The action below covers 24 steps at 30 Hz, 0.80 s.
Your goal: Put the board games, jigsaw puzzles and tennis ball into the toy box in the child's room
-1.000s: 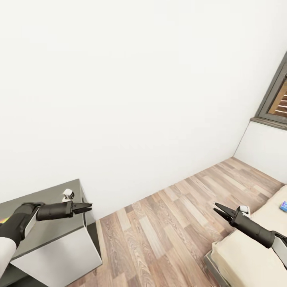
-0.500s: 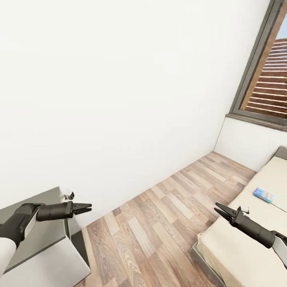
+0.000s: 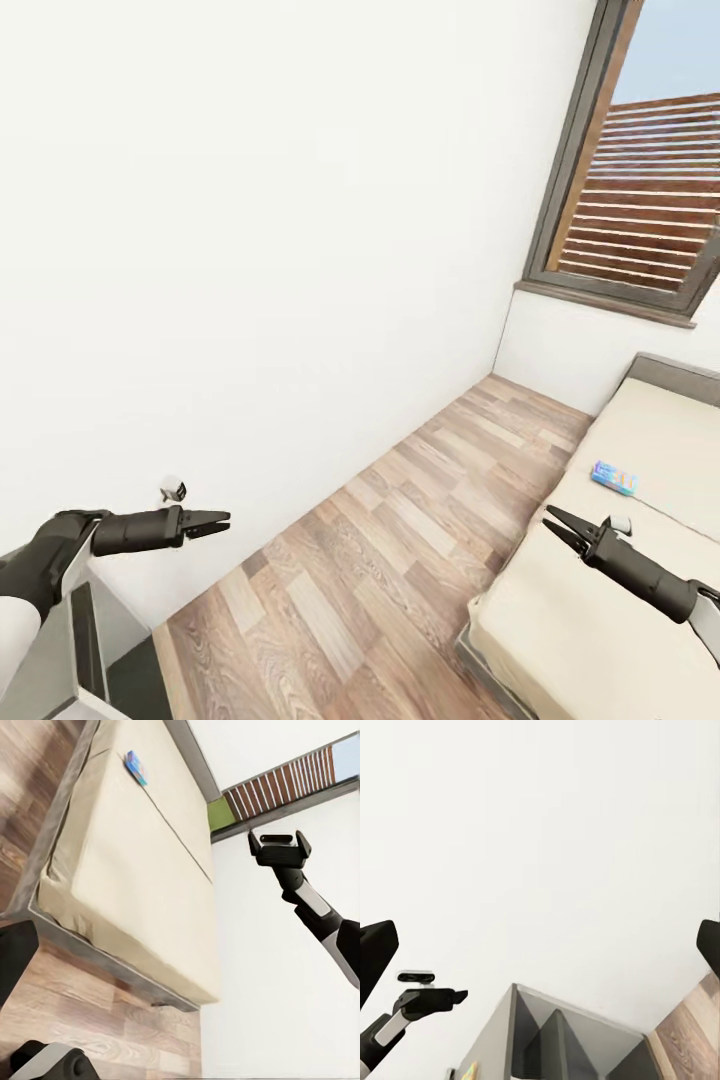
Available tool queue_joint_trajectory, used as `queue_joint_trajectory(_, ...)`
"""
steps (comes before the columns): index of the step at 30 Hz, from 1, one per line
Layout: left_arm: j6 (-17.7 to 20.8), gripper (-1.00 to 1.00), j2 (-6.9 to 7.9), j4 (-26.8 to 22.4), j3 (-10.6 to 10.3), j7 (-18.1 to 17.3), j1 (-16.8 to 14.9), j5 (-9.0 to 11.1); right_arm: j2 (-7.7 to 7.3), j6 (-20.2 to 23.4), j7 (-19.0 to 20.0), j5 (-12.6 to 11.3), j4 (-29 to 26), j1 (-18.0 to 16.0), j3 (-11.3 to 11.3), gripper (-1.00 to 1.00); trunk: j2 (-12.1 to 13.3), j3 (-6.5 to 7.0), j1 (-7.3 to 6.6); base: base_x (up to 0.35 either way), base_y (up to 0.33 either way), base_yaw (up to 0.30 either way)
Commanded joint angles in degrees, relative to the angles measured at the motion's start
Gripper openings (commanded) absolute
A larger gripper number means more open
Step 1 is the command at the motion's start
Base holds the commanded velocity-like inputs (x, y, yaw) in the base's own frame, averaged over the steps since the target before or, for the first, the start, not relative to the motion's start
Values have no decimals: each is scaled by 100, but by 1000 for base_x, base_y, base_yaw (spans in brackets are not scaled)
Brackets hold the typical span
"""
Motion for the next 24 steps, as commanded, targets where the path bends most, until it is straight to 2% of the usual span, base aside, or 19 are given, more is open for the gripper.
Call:
queue_joint_trajectory(1, 60, 100, 4, -3, 0, -22, 1, 0, 0, 46, 4, -28, 6, -7, 2, 100, -11, -12, 7, 327, 14, -281)
queue_joint_trajectory(17, 49, 100, -3, -3, -7, -22, 21, 0, 0, 46, 4, -28, 13, -8, -7, 100, -11, -12, 7, 323, 97, -281)
queue_joint_trajectory(24, -192, 100, -3, -3, -3, -22, 29, 7, 0, 46, 4, -28, 83, -8, -8, 100, -11, -12, 7, 259, 136, -281)
